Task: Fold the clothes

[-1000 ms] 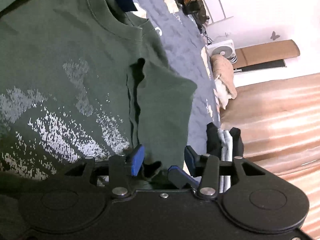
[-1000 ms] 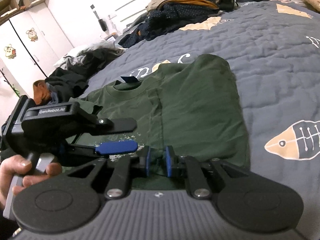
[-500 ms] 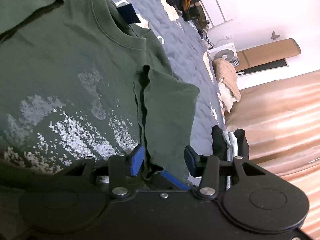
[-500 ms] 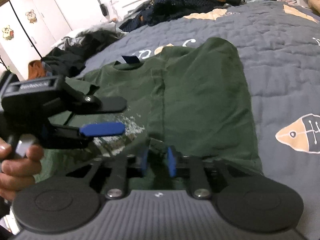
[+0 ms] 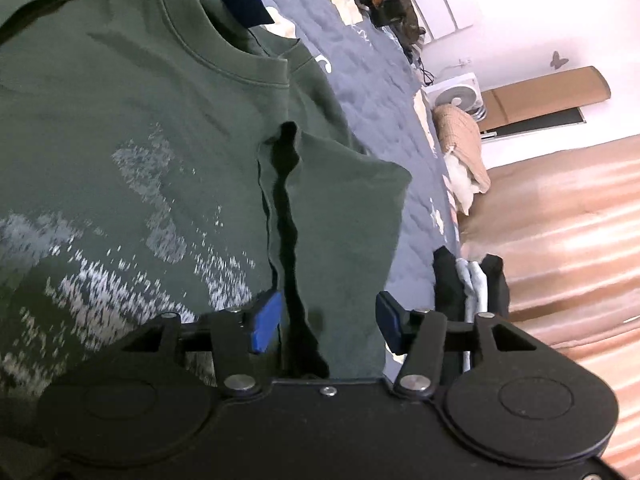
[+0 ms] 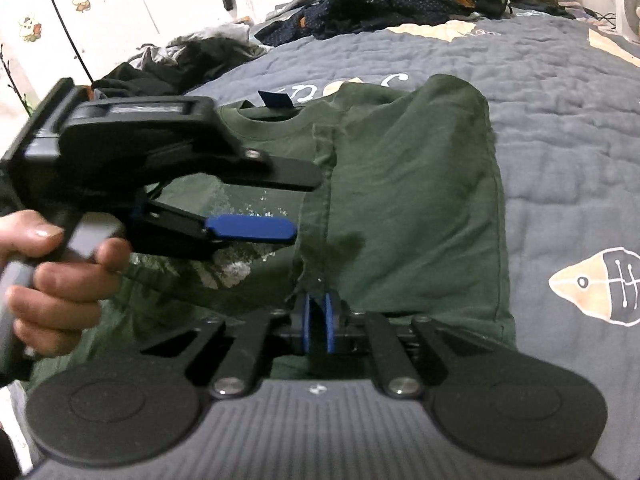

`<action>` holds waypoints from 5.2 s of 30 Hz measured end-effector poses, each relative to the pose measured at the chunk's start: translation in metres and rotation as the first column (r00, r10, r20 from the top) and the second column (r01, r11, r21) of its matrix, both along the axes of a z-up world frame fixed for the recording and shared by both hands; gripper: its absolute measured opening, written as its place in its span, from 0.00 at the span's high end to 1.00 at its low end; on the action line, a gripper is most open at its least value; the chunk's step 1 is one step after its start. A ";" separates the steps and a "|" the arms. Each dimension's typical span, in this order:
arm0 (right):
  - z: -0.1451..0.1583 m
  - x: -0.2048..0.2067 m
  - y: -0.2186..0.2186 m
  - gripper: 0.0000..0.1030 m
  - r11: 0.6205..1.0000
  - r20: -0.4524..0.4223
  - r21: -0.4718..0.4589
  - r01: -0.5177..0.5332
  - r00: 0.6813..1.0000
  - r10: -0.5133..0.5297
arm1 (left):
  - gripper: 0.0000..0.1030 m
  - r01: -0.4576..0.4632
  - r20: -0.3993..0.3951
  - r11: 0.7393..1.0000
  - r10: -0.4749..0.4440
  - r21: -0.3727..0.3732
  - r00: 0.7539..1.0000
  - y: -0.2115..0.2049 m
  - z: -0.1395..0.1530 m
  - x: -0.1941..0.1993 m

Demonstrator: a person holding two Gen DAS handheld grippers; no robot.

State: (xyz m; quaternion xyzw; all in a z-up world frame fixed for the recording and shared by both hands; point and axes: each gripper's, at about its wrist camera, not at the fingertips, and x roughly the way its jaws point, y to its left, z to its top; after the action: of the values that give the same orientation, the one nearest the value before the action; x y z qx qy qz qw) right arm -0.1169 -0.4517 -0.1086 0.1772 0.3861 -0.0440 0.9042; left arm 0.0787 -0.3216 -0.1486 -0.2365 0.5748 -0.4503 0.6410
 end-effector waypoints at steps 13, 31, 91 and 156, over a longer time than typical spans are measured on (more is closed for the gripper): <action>0.014 -0.005 -0.009 0.87 0.997 0.117 0.079 0.019 0.993 -0.028 | 0.94 -0.011 0.164 0.992 -0.010 0.128 0.986 -0.006 0.003 0.000; 0.011 0.003 -0.007 0.76 0.984 0.070 0.174 0.037 0.996 -0.050 | 0.47 -0.221 0.505 0.948 0.078 0.229 0.860 0.112 0.072 -0.065; 0.008 -0.199 0.105 0.51 0.683 0.011 0.526 0.507 0.799 -0.601 | 0.34 -0.579 0.304 0.811 0.532 0.088 0.791 0.355 0.072 -0.150; -0.042 -0.200 0.085 0.97 0.392 -0.112 0.661 0.640 0.600 -0.792 | 0.92 -0.681 0.130 0.730 0.671 0.056 0.730 0.352 0.022 -0.127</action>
State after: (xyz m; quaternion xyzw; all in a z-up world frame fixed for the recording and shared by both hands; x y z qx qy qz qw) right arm -0.3173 -0.3669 -0.1503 0.6273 0.1570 -0.2763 0.7110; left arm -0.0481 0.0302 -0.1264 -0.3743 0.4379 -0.1684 0.7999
